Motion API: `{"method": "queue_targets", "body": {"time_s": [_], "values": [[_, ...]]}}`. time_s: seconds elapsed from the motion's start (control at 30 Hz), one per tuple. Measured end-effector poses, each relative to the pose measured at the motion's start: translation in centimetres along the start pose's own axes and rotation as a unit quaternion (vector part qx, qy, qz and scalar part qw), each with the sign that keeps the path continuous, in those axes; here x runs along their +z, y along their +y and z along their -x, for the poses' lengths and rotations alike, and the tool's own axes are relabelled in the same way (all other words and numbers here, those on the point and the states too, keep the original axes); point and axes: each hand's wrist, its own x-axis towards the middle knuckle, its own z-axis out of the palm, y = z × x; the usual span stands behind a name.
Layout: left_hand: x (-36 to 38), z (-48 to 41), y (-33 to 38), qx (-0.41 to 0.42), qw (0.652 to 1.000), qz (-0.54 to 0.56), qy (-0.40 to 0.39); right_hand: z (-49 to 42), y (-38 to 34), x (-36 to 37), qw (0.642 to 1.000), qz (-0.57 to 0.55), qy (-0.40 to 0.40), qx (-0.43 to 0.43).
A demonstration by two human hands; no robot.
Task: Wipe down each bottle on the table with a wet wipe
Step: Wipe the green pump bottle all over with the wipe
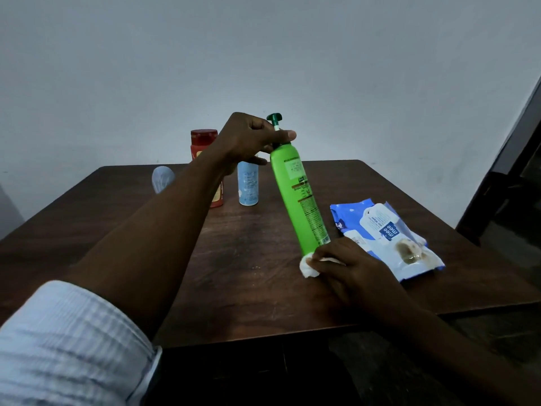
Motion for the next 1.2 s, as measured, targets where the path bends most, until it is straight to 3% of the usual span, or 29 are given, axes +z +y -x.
{"method": "queue_targets", "body": {"time_s": [0.4, 0.77, 1.2], "values": [[0.1, -0.3, -0.3, -0.009, 1.000, -0.003, 0.007, -5.0, 0.3, 0.5, 0.998, -0.038, 0.005, 0.042], [-0.2, 0.0, -0.6, 0.000, 1.000, 0.005, 0.020, -14.4, 1.7, 0.5, 0.993, -0.043, 0.096, 0.046], [-1.6, -0.4, -4.1, -0.022, 0.997, 0.055, 0.039, -4.1, 0.6, 1.0, 0.996, -0.064, 0.011, 0.063]]}}
